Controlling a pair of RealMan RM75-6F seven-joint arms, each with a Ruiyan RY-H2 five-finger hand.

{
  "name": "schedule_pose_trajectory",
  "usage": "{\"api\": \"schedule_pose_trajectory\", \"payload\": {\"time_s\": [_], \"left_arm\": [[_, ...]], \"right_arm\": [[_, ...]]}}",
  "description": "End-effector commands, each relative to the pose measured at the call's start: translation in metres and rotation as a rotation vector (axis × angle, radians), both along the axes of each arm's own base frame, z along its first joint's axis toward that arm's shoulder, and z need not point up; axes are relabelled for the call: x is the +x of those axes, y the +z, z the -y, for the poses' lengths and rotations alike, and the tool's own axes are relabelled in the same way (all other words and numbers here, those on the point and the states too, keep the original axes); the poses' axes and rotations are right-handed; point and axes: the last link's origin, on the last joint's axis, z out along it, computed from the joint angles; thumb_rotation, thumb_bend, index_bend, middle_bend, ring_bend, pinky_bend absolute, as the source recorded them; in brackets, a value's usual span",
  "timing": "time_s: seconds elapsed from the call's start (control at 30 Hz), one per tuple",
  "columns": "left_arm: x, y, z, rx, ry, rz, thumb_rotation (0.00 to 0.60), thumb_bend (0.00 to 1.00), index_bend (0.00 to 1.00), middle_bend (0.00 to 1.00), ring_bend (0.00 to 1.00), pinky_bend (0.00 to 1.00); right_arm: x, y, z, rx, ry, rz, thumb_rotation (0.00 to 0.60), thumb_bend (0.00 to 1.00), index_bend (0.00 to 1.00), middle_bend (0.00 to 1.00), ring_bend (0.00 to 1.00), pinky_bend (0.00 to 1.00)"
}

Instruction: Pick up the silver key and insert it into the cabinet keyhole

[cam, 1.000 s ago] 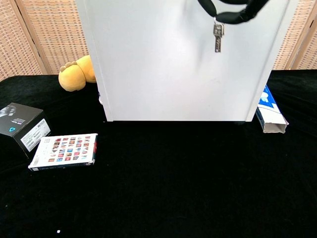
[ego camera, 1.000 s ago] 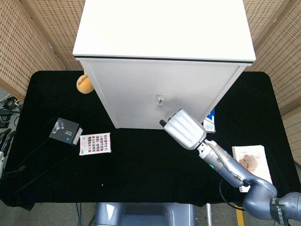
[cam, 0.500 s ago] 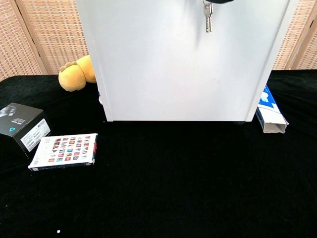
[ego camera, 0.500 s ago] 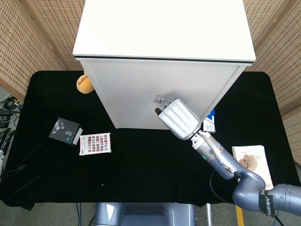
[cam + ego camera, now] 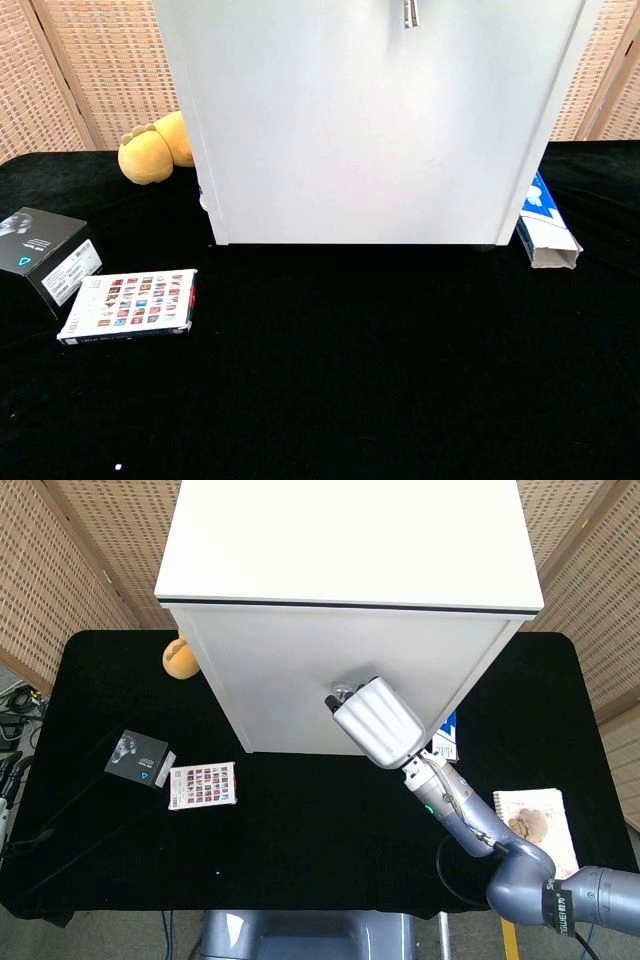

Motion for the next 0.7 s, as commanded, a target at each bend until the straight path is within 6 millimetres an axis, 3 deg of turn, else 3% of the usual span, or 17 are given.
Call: {"api": "schedule_pose_trajectory", "payload": {"time_s": [0.03, 0.7], "left_arm": [[0.000, 0.000, 0.000, 0.000, 0.000, 0.000, 0.600, 0.00, 0.00, 0.00, 0.00, 0.00], [0.000, 0.002, 0.000, 0.003, 0.000, 0.005, 0.600, 0.00, 0.00, 0.00, 0.00, 0.00]], "right_arm": [[0.002, -0.006, 0.000, -0.024, 0.015, -0.005, 0.600, 0.60, 0.68, 0.88, 0.87, 1.00], [0.013, -0.028, 0.002, -0.112, 0.040, -0.082, 0.600, 0.59, 0.70, 0.88, 0.87, 1.00]]}}
